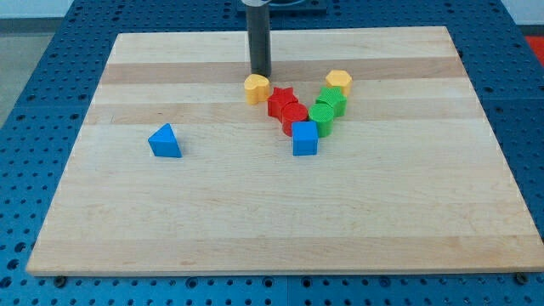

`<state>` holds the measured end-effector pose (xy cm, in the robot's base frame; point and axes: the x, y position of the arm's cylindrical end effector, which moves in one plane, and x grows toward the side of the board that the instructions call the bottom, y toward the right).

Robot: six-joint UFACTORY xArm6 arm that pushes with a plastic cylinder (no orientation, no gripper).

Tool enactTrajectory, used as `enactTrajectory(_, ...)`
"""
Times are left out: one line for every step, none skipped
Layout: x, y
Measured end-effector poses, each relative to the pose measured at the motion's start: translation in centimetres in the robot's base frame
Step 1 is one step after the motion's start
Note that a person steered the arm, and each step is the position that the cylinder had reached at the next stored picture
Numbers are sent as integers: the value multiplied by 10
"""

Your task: Slide the yellow heart above the red star

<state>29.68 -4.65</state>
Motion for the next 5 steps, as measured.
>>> enactTrajectory(-3,-26)
enactTrajectory(1,-47)
enactTrajectory(19,-51)
enactTrajectory(43,-51)
enactTrajectory(69,-51)
